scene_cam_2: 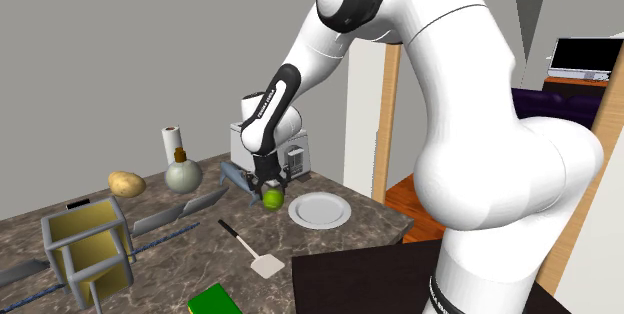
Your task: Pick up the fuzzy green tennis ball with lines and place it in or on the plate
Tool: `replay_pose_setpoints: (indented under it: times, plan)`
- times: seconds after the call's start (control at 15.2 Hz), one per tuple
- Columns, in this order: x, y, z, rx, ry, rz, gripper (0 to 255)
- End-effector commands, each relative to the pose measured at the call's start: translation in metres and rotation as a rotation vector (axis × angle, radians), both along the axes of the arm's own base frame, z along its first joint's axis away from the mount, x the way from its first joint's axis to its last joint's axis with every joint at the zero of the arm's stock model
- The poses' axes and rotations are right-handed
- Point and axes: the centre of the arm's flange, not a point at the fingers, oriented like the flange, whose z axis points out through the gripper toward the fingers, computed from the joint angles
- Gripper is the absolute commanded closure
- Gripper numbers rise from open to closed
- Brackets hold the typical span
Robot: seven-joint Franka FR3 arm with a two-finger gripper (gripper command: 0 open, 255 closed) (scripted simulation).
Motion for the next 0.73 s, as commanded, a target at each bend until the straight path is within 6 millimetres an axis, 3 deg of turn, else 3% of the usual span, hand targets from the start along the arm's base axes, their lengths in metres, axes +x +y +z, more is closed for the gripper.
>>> replay_pose_setpoints:
  times: [0.0, 0.66]
  plan:
    - [0.000, 0.000, 0.010, 0.000, 0.000, 0.000, 255]
    - [0.000, 0.000, 0.063, 0.000, 0.000, 0.000, 255]
